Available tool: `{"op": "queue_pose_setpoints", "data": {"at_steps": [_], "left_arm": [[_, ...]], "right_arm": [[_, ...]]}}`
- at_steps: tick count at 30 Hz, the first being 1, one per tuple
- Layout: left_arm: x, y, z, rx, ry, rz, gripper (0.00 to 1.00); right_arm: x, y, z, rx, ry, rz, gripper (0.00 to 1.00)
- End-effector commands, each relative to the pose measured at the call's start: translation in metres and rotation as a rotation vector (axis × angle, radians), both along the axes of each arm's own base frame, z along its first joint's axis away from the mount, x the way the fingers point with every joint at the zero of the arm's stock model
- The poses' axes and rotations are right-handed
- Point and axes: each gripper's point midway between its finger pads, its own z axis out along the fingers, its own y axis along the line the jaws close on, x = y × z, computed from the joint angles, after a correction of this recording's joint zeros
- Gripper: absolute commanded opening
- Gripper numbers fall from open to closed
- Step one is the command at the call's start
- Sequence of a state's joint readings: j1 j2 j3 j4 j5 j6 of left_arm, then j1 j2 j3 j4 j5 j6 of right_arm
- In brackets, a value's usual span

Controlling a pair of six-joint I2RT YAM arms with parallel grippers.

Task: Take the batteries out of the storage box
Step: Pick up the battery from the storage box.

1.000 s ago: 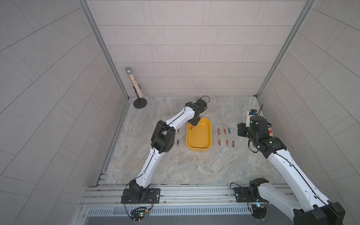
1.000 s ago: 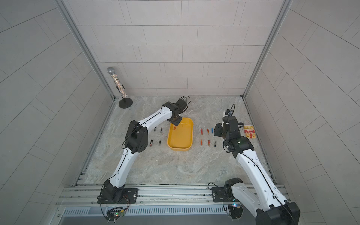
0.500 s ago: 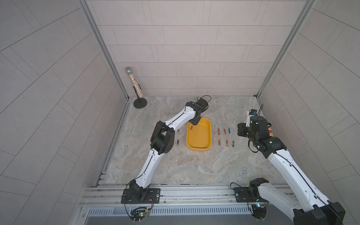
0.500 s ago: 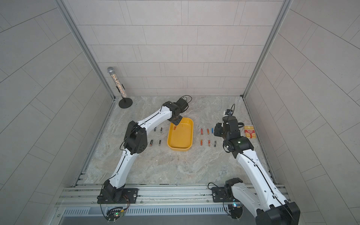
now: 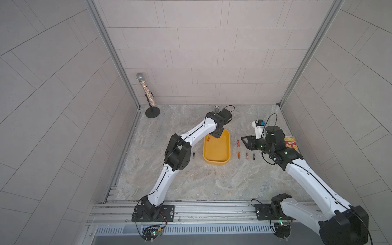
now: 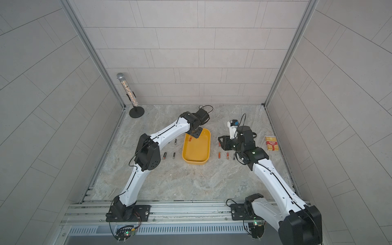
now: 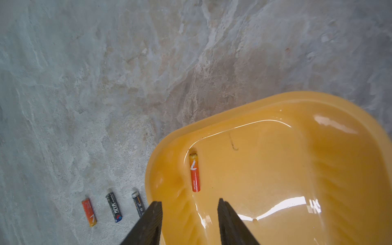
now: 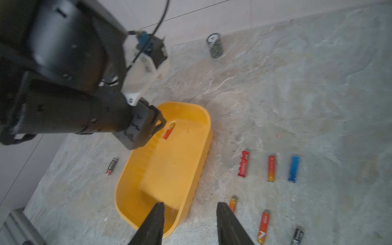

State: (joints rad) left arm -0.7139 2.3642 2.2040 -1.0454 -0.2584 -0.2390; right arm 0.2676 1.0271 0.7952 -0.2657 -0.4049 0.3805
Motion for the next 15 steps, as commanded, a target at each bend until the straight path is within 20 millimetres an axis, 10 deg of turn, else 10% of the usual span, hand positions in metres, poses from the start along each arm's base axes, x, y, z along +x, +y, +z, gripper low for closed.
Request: {"op": "queue_pose_setpoints", "data": {"at_steps": [1,15], "left_arm": [[-0.007,0.007,-0.026,0.027,0.067,0.031,0.50],[-0.012,0.008,-0.067,0.062,0.127,0.040,0.49]], "right_arm": [[-0.007,0.025,0.011,0.025,-0.065,0.120,0.47],[-0.005,0.018,0.007,-0.026,-0.081,0.075,0.47]]}}
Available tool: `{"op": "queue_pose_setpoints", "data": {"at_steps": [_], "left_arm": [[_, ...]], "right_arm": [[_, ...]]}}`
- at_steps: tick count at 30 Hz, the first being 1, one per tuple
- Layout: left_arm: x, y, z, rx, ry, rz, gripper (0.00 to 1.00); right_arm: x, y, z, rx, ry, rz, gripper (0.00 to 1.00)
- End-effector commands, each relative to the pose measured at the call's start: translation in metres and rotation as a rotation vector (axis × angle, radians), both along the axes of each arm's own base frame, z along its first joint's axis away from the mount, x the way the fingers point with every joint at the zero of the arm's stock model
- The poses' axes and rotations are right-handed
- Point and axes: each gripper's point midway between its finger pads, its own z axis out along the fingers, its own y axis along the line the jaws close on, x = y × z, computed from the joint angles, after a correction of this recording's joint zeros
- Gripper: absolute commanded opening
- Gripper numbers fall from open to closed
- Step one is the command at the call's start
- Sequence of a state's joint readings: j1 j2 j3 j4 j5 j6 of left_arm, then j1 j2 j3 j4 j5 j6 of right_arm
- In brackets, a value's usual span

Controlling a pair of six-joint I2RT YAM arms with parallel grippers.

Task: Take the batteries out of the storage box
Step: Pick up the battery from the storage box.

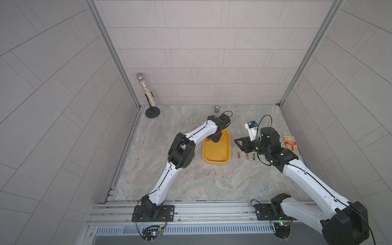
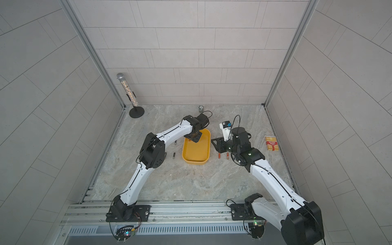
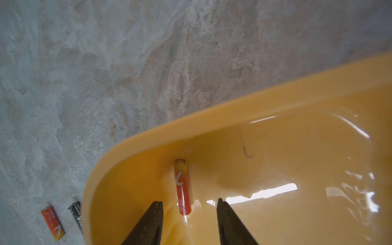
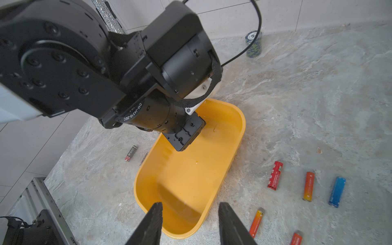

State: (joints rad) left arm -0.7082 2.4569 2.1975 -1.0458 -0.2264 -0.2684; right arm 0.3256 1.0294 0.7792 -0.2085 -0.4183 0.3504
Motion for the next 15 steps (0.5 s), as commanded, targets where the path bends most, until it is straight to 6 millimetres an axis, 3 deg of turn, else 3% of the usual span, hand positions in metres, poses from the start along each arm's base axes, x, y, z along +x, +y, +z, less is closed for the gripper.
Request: {"op": "queue_pose_setpoints", "data": {"at_steps": [1,10,15], "left_arm": [[-0.006,0.006,-0.020,0.034,0.037,0.016,0.49],[-0.009,0.012,-0.057,0.057,0.099,0.029,0.46],[-0.010,0.011,-0.058,0.050,0.108,0.020,0.27]], "right_arm": [[-0.001,-0.004,0.003,-0.024,-0.033,-0.008,0.47],[-0.005,-0.012,0.005,-0.057,-0.049,-0.030,0.47],[-0.004,-0.016,0.006,-0.074,-0.052,-0.049,0.47]]}}
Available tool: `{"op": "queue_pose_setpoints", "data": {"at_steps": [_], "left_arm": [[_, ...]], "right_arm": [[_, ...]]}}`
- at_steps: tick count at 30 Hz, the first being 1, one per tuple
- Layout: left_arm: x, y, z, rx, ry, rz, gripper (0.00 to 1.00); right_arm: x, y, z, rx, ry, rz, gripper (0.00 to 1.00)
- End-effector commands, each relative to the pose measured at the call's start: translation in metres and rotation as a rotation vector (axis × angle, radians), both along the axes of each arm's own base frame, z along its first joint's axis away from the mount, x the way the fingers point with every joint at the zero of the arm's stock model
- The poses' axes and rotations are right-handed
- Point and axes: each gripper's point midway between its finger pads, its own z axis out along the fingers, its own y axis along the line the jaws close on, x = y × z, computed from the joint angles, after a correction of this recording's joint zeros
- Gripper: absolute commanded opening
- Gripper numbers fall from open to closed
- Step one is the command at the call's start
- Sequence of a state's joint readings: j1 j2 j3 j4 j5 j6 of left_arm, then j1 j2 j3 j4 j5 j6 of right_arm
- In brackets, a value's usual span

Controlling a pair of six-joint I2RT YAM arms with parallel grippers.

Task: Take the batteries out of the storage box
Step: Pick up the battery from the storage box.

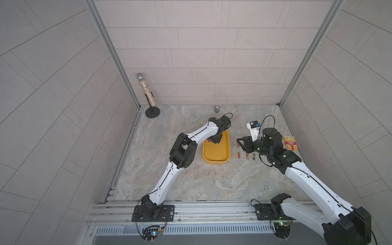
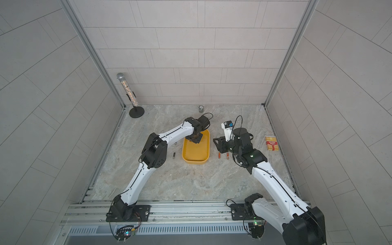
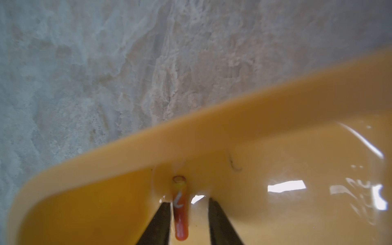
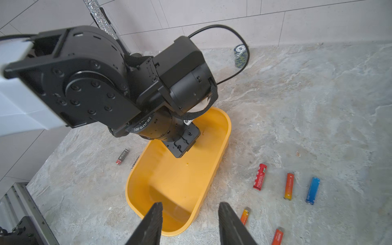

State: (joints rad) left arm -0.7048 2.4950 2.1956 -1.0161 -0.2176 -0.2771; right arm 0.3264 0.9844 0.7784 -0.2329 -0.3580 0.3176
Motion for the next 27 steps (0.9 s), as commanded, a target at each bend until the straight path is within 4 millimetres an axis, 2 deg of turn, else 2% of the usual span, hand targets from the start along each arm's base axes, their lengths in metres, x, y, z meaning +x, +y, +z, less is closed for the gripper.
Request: {"op": "queue_pose_setpoints", "data": {"at_steps": [1,3,8,13,16,20,27], "left_arm": [[-0.013,0.013,-0.039,0.052,0.096,0.008,0.25],[-0.013,0.012,-0.038,0.045,0.101,0.009,0.14],[-0.015,0.008,-0.040,0.007,0.120,0.012,0.13],[-0.017,0.005,-0.046,-0.079,0.164,0.037,0.15],[-0.015,0.006,-0.044,-0.101,0.158,0.045,0.23],[-0.015,0.007,-0.047,-0.131,0.174,0.054,0.27],[-0.016,0.009,-0.047,-0.123,0.178,0.040,0.25]], "right_arm": [[-0.001,-0.006,-0.002,-0.029,-0.008,-0.020,0.47],[0.000,-0.007,-0.002,-0.034,-0.006,-0.032,0.47],[0.001,-0.012,0.000,-0.046,-0.013,-0.056,0.47],[0.000,-0.013,0.005,-0.044,-0.023,-0.062,0.47],[-0.001,-0.015,0.009,-0.044,-0.034,-0.068,0.47],[-0.001,-0.017,0.012,-0.046,-0.044,-0.078,0.47],[-0.001,-0.020,0.016,-0.051,-0.055,-0.095,0.47]]}}
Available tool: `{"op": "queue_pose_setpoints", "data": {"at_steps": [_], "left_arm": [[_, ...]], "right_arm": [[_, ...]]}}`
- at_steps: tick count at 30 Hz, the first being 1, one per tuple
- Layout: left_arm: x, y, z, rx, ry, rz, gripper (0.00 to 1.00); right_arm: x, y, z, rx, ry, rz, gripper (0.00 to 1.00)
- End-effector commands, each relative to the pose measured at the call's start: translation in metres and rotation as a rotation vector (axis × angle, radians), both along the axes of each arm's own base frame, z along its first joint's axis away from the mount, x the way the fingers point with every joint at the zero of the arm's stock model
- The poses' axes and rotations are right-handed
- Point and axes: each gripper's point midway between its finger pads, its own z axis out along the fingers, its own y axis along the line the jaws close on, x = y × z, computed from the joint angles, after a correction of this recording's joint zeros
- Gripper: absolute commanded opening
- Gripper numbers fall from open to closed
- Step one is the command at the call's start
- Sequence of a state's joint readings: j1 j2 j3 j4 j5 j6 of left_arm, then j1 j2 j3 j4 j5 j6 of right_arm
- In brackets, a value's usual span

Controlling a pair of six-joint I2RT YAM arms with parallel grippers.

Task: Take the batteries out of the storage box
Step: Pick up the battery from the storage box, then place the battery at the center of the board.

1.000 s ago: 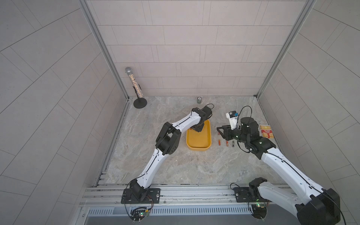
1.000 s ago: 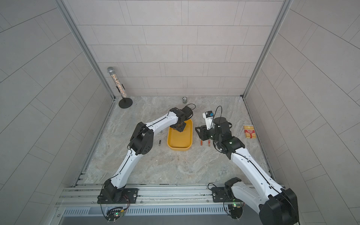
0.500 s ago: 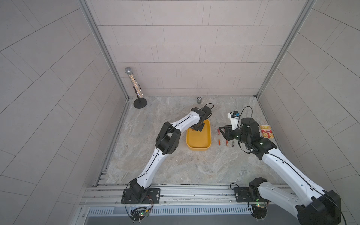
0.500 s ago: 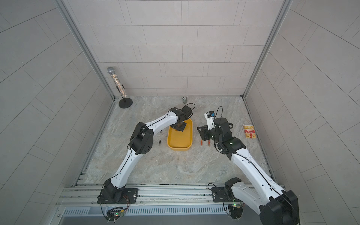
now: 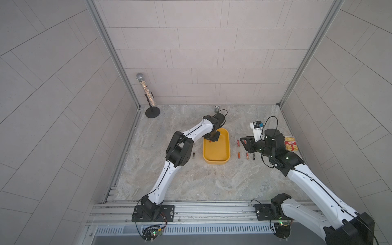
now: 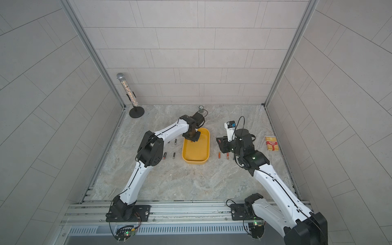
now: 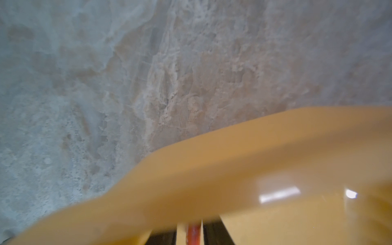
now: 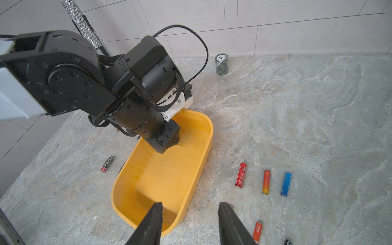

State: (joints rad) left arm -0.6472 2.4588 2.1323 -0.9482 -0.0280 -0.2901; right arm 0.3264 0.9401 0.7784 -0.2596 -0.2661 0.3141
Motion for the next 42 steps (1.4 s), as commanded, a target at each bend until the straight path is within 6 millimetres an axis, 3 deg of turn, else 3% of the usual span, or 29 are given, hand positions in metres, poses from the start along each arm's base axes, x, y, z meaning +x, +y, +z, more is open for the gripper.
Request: {"op": "queue_pose_setpoints", "data": {"at_steps": [1,6,9,16,20,24,29,34,42], "left_arm": [[-0.017,0.011,-0.043,0.048,0.097,-0.012,0.22],[-0.017,0.010,-0.039,0.042,0.097,-0.018,0.09],[-0.014,0.010,-0.025,0.035,0.072,-0.019,0.04],[-0.007,0.014,0.047,0.002,-0.049,-0.013,0.00],[-0.012,0.020,0.092,-0.028,-0.103,-0.015,0.00],[-0.028,0.040,0.121,-0.033,-0.118,-0.005,0.00],[-0.059,0.091,0.141,-0.037,-0.125,0.059,0.00],[-0.087,0.147,0.137,0.004,-0.116,0.141,0.00],[-0.112,0.223,0.073,0.146,-0.012,0.297,0.00]], "right_arm": [[-0.001,-0.004,0.009,-0.013,-0.024,-0.018,0.47],[0.000,-0.007,0.014,-0.013,-0.041,-0.032,0.47],[0.000,-0.008,0.016,-0.010,-0.047,-0.039,0.47],[0.003,-0.012,0.019,-0.003,-0.056,-0.073,0.47],[0.003,-0.012,0.024,0.000,-0.066,-0.078,0.47],[0.003,-0.014,0.030,0.016,-0.083,-0.092,0.47],[0.003,-0.009,0.029,0.039,-0.083,-0.079,0.46],[0.002,0.000,0.020,0.048,-0.063,-0.053,0.46],[-0.002,0.015,0.010,0.048,-0.044,-0.014,0.46]]}}
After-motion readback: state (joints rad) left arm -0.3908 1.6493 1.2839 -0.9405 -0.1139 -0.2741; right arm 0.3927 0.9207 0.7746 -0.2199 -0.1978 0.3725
